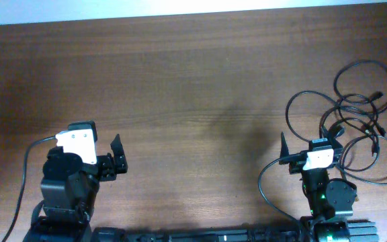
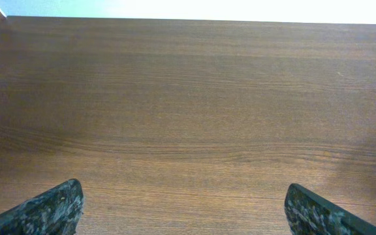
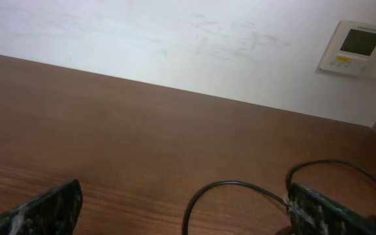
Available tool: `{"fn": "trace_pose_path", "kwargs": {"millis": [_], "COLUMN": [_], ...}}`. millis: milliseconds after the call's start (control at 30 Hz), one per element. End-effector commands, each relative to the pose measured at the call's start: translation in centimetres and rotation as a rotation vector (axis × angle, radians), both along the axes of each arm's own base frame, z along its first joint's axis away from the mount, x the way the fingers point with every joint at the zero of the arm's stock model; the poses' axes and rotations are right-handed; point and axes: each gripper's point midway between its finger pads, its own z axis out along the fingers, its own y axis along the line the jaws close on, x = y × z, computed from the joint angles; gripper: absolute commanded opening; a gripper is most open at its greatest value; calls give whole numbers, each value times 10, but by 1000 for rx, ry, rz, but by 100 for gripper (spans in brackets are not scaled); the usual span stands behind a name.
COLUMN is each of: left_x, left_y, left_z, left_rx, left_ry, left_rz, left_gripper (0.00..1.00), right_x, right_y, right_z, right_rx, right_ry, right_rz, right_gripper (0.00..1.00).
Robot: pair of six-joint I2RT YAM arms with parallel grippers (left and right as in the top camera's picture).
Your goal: Untangle cables
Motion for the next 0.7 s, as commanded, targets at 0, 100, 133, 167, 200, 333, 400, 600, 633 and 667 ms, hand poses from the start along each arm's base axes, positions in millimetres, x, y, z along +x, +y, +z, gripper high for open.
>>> {"fn": "trace_pose_path", "kwargs": {"millis": [0, 100, 133, 167, 200, 333, 400, 600, 633, 667], "left_x": [0, 0, 0, 0, -1, -1, -1, 8, 10, 12], "left_y": [2, 2, 2, 2, 2, 2, 3, -7, -10, -12], "left_z": [-3, -3, -3, -3, -3, -3, -3, -26, -35, -40], "left_rx": [-1, -1, -1, -1, -1, -1, -1, -44, -57, -66], "left_ry": [5, 5, 5, 5, 5, 5, 6, -161, -204, -247], "left_rz": [16, 16, 16, 16, 16, 16, 16, -27, -42, -52], "left_gripper": [99, 99, 99, 99, 99, 99, 99, 99, 99, 99], "right_x": [0, 0, 0, 0, 0, 0, 0, 0, 0, 0], "right_y": [2, 2, 2, 2, 2, 2, 2, 2, 2, 2], "right_z": [-2, -2, -2, -2, -2, -2, -2, -2, -2, -2], "right_rx": [-1, -1, -1, -1, -1, -1, -1, -1, -1, -1], "right_ry": [2, 2, 2, 2, 2, 2, 2, 2, 2, 2], "right_rz": [11, 11, 11, 11, 11, 11, 11, 11, 11, 11], "right_gripper": [98, 98, 98, 98, 98, 98, 98, 98, 98, 98]}}
